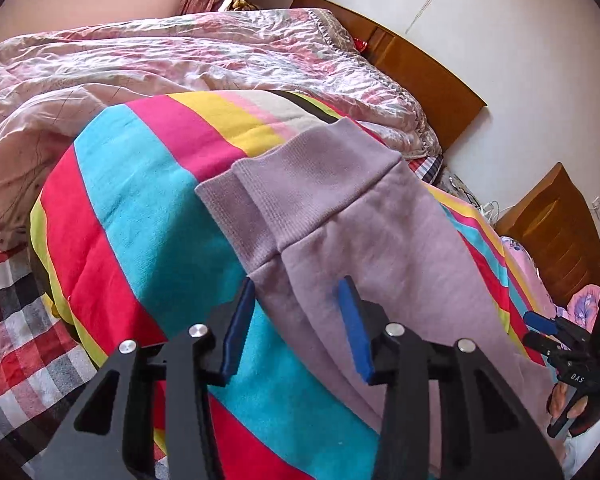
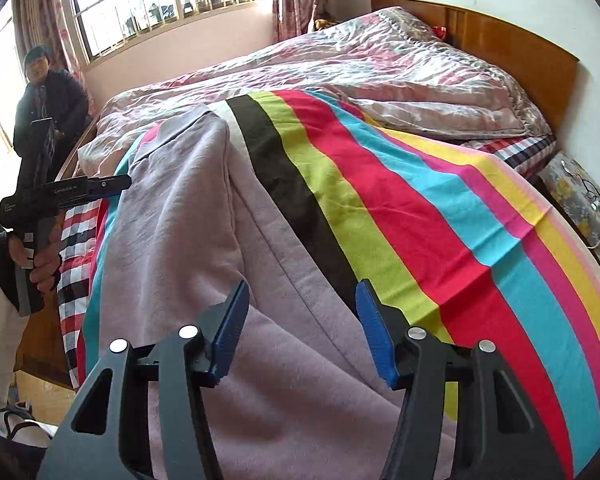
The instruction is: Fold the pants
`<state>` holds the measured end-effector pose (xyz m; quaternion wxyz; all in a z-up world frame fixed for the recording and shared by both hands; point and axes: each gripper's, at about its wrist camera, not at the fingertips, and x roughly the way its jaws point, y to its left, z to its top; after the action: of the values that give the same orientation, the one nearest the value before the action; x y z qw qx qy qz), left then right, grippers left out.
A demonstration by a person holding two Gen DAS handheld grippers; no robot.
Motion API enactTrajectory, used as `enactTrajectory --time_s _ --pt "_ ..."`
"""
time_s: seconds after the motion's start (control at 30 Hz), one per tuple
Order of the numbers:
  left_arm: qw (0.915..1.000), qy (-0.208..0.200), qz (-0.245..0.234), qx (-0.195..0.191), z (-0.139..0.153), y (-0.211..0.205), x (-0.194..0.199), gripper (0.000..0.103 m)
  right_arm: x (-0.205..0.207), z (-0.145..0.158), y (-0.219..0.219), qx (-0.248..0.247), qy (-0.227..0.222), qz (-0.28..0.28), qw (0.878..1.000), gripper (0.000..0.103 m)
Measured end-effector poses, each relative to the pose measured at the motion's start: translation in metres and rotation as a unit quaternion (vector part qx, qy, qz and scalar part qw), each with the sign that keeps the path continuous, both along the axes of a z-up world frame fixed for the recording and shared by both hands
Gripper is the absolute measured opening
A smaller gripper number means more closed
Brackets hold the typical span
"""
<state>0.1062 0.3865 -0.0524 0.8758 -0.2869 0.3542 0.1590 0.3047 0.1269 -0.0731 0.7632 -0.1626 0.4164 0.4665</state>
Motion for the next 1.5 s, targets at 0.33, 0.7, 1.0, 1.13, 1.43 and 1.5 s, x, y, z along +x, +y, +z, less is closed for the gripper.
enactTrajectory --time_s 0.33,0.7,1.0,1.13,1.43,1.5 --pt "0.9999 -0.01 0.008 -0.008 -0.005 0.003 -0.009 0.046 0.006 -0.022 0.063 -0.001 0.067 0.106 0.992 0.041" --pt "0.9999 -0.006 0.0 -0.013 -0.011 0.003 -0.009 0.052 -0.024 0.02 0.07 -0.015 -0.097 0.079 0.992 0.009" --pt "0.9998 -0.007 0.01 -0.012 -0.007 0.001 -0.019 0.057 0.034 0.007 0.063 -0.026 -0.059 -0.034 0.997 0.01" --pt "0.9982 -0.046 0.009 -0.039 0.008 0.01 -0.021 0.055 0.03 0.014 0.081 0.006 -0.031 0.002 0.999 0.04" --pt "0.9974 -0.011 0.018 -0.069 0.002 0.02 0.018 0.041 0.002 0.013 0.099 0.009 -0.026 0.033 0.999 0.055" --pt "0.9964 -0.014 0.025 -0.08 0.003 0.022 0.017 0.04 -0.002 0.011 0.093 0.009 -0.026 0.029 0.999 0.055"
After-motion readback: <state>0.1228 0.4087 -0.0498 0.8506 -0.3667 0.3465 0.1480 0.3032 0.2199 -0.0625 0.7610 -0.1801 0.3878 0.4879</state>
